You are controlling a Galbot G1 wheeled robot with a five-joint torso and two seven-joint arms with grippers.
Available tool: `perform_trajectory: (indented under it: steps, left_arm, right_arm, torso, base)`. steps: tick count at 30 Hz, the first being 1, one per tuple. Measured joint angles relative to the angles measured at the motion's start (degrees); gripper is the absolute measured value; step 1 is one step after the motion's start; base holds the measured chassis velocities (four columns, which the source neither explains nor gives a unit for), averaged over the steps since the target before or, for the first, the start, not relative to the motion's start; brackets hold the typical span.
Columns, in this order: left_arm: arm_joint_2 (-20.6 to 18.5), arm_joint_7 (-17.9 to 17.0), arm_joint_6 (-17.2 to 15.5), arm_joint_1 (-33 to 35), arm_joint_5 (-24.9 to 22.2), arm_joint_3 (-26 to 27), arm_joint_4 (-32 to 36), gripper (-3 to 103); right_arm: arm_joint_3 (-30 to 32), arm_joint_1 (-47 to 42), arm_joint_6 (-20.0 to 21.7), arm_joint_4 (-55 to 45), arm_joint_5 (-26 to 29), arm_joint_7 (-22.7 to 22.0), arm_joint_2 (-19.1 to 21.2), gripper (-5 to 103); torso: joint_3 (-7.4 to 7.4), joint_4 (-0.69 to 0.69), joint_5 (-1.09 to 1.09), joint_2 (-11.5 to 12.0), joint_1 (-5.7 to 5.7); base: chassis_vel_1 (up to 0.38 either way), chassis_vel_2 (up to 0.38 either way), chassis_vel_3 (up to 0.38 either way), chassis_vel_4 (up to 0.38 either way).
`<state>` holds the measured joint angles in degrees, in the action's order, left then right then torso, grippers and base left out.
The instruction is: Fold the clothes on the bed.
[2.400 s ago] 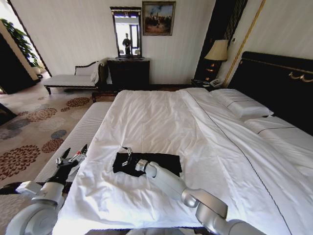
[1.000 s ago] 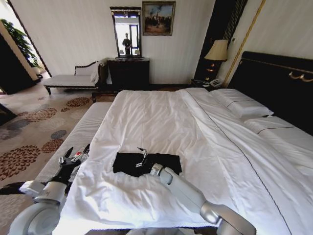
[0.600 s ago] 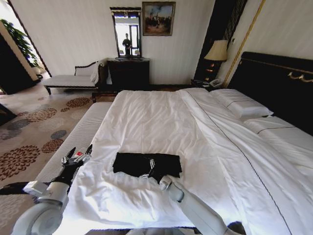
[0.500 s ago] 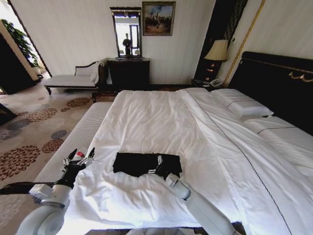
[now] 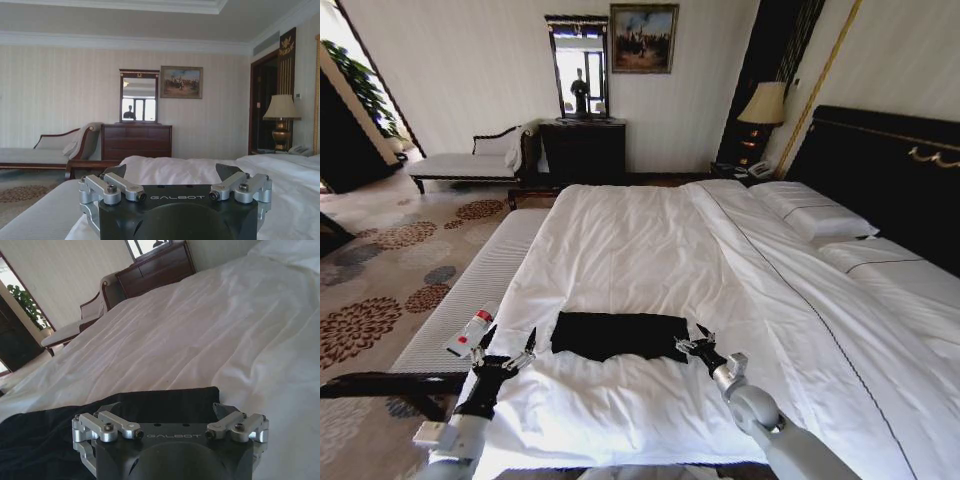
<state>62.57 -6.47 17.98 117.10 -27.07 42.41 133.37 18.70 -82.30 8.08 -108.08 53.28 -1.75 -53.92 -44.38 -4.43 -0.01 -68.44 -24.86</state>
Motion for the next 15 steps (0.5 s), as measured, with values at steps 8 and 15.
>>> perform_trajectory:
  steps: [8, 15]
  left_arm:
    - [0.9, 1.6, 2.4, 9.1, -0.5, 0.9, 5.0, 100]
    - [1.2, 1.5, 1.9, 9.2, 0.8, -0.3, 4.8, 100]
  right_arm:
    - [5.5, -1.1, 9.5, 1.0, 15.7, 4.2, -0.8, 100]
    - [4.0, 1.2, 10.9, 5.5, 17.5, 4.8, -2.1, 100]
  torso:
    - [0.0, 0.02, -0.01, 0.0, 0.0]
    - [-0.01, 0.02, -0.03, 0.0, -0.01]
  base:
    - [0.0, 0.0, 0.0, 0.0]
    - [0.0, 0.0, 0.0, 0.0]
